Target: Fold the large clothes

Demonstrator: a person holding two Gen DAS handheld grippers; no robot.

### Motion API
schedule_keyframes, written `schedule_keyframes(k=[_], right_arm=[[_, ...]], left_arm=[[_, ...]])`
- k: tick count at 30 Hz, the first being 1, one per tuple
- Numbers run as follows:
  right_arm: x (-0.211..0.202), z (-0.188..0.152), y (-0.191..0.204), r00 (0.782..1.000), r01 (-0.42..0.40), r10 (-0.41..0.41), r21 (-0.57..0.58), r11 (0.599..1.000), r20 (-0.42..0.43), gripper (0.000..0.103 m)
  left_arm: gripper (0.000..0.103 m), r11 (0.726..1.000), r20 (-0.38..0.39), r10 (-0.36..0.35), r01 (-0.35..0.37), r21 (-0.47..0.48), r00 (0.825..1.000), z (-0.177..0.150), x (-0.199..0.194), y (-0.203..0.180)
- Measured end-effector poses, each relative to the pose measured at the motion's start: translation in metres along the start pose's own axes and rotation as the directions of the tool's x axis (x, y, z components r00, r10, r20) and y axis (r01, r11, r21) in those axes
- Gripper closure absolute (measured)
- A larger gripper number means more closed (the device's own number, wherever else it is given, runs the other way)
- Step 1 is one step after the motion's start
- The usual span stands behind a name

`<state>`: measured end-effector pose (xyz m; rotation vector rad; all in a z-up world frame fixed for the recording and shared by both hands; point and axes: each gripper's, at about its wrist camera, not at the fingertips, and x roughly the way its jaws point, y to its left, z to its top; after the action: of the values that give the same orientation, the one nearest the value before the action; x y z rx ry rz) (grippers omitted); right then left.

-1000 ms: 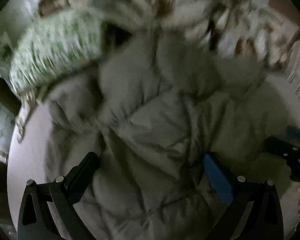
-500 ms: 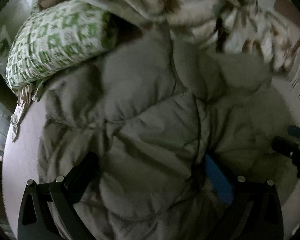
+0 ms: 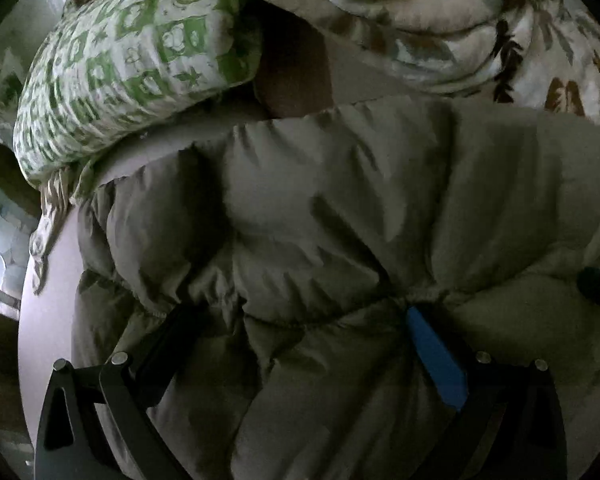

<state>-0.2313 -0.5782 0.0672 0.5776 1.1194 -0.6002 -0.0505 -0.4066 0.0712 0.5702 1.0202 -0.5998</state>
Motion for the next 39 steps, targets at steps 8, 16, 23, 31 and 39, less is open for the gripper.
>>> schedule_keyframes(k=[8, 16, 23, 31, 39], right_arm=[[-0.018, -0.004, 0.002, 0.998, 0.001, 0.000, -0.019, 1.000, 0.058, 0.000], [-0.076, -0.039, -0.026, 0.988, -0.042, 0.045, -0.021, 0.999, 0.145, 0.000], [-0.107, -0.064, -0.071, 0.988, -0.008, 0.013, -0.035, 0.999, 0.154, 0.000], [-0.106, -0.091, -0.097, 0.994, 0.012, -0.009, -0.026, 1.000, 0.105, 0.000], [-0.106, -0.097, -0.097, 0.996, 0.011, -0.008, -0.041, 0.999, 0.091, 0.000]], left_arm=[[0.000, 0.999, 0.065, 0.034, -0.034, 0.000, 0.997, -0.009, -0.027, 0.007], [0.000, 0.999, 0.147, 0.038, -0.037, -0.011, 0.988, -0.054, -0.086, 0.044], [0.000, 0.997, 0.116, 0.004, 0.005, -0.074, 0.993, -0.100, -0.102, 0.091], [0.000, 0.996, 0.108, 0.021, -0.011, -0.089, 0.994, -0.134, -0.110, 0.115], [0.000, 0.995, 0.086, -0.014, 0.023, -0.099, 0.996, -0.136, -0.102, 0.119]])
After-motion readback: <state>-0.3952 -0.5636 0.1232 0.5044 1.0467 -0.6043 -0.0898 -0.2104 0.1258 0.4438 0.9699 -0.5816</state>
